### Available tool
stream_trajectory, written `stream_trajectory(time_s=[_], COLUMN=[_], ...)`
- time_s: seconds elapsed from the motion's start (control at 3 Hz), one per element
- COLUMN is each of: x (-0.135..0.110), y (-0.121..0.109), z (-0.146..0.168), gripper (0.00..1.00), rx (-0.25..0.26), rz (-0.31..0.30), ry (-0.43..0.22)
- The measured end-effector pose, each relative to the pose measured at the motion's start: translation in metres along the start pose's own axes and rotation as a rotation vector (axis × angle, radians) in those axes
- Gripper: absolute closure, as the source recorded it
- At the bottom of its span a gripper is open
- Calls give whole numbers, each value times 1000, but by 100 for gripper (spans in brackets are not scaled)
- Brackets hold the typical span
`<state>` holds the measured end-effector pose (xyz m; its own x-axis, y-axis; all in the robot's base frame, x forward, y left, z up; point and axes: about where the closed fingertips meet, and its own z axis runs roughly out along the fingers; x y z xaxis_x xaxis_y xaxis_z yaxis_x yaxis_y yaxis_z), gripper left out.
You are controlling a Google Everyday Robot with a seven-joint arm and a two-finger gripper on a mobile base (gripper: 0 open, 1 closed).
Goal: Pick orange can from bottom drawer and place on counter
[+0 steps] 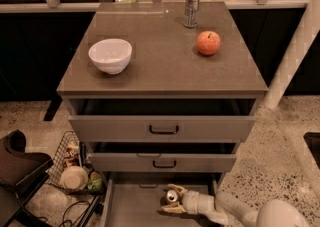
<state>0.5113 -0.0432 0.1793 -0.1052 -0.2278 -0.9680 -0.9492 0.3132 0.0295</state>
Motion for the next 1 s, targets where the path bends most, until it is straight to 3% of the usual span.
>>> stream_trajectory(time_s=[0.67,1.0], x=[-1,-1], y=[2,4], z=[4,6], gripper=[85,100], rx=[-6,-9], rz=[2,3], ry=[-3,-6])
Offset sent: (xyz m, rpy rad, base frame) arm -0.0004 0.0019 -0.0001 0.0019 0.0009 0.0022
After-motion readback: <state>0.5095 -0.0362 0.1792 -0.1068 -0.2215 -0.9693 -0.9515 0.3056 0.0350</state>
